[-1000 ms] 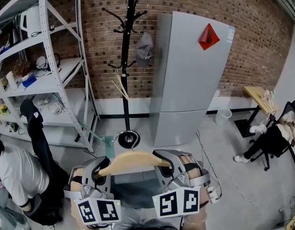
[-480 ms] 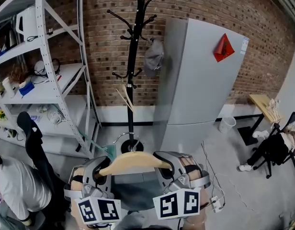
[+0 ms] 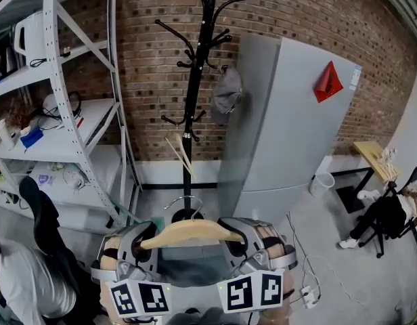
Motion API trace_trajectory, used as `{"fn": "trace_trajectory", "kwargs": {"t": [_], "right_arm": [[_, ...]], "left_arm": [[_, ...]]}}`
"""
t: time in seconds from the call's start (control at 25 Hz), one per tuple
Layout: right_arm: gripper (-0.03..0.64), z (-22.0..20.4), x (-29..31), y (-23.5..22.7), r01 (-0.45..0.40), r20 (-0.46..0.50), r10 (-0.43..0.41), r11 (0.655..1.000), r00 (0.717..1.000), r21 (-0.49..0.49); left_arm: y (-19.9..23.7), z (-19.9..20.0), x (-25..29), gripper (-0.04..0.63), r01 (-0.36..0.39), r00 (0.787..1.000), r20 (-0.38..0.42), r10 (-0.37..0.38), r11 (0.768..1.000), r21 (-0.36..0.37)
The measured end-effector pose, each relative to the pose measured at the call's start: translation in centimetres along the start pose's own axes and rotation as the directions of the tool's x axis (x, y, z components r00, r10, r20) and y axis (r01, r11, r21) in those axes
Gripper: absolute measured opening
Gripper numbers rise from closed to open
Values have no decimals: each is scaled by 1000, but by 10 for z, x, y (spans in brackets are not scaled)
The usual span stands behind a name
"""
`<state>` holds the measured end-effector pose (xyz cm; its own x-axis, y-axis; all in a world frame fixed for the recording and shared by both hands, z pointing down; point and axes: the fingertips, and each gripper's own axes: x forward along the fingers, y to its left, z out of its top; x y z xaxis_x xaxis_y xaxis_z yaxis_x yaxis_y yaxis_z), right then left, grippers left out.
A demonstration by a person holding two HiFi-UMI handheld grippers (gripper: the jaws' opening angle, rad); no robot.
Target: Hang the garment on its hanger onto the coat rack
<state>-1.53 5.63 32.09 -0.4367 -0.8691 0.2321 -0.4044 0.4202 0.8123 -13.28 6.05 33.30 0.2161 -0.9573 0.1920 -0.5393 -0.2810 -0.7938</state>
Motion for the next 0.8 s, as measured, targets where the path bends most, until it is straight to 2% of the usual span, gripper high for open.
{"fn": "trace_trajectory", "kwargs": {"t": [0.32, 0.8], "right_arm": [[28, -5, 36, -6, 14, -4, -14, 1000, 1000, 21], [26, -28, 104, -36, 21, 14, -21, 999, 1000, 45]], "left_arm": [[8, -14, 34, 29, 17, 999, 31, -17, 1000, -12], [27, -19, 109, 30, 25, 999, 36, -26, 999, 29]]}}
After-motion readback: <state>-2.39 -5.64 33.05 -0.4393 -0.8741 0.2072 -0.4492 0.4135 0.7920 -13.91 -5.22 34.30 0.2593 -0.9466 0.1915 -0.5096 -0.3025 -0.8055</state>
